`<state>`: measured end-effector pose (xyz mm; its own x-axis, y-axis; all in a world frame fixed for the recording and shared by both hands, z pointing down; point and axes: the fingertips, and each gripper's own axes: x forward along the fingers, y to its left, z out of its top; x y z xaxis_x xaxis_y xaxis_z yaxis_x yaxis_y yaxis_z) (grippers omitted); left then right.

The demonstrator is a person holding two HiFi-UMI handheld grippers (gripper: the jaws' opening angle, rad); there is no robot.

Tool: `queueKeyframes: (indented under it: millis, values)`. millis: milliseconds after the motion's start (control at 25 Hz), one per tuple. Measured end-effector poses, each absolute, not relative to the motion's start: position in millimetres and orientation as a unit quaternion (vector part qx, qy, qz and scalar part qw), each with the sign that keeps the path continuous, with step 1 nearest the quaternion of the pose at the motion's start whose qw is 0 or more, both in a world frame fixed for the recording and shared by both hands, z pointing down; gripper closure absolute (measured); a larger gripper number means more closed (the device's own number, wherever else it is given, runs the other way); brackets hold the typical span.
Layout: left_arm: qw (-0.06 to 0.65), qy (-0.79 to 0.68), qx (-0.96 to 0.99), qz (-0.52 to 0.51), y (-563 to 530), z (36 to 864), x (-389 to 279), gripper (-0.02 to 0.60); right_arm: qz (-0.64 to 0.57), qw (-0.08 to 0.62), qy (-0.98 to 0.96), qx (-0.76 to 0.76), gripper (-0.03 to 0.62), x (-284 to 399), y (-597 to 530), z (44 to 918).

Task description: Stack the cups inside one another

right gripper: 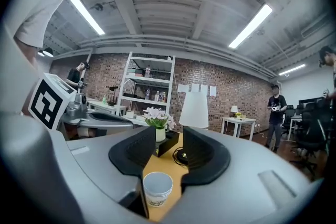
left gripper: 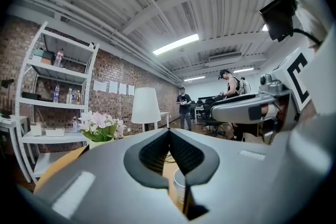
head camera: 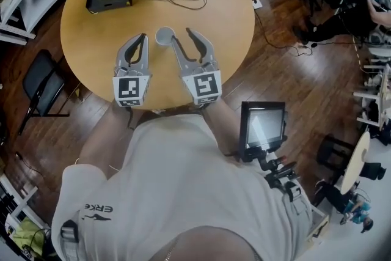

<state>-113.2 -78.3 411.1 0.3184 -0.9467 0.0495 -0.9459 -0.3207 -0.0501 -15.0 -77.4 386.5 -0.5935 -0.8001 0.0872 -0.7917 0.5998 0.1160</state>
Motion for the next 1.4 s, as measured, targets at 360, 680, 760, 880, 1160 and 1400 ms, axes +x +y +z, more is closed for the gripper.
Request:
queueKeyframes:
  millis: [360,680,760,880,1160,1400]
  values:
    - [0.020,0.584,-0.811,0.006,-51.8,385.7,-109.5,0.580,-0.046,0.058,-0.879,0.472,0.501,-5.1,-56.1,363.2]
    - [0.035,0.613,-0.789,0.021,-22.4,355.2,-106.9,0.580,-0.027,0.033,-0.885,0.464,0.580,7.9,-38.9,345.2]
    - [0.031,0.625,-0.780,0.020,-11.1,355.7,-100.1,0.580,-0.020,0.023,-0.891,0.454,0.580,18.4,-29.4,340.4]
    - [0.030,0.636,-0.771,0.006,4.6,360.0,-80.2,0.580,-0.010,0.015,-0.896,0.445,0.580,40.7,-15.7,340.8]
    - [0.014,0.662,-0.749,-0.033,41.2,381.8,-43.6,0.580,0.012,0.026,-0.904,0.427,0.580,86.2,19.1,361.2]
    - [0.013,0.665,-0.746,-0.042,67.5,383.4,-30.8,0.580,0.021,0.029,-0.908,0.417,0.580,102.8,39.5,369.2]
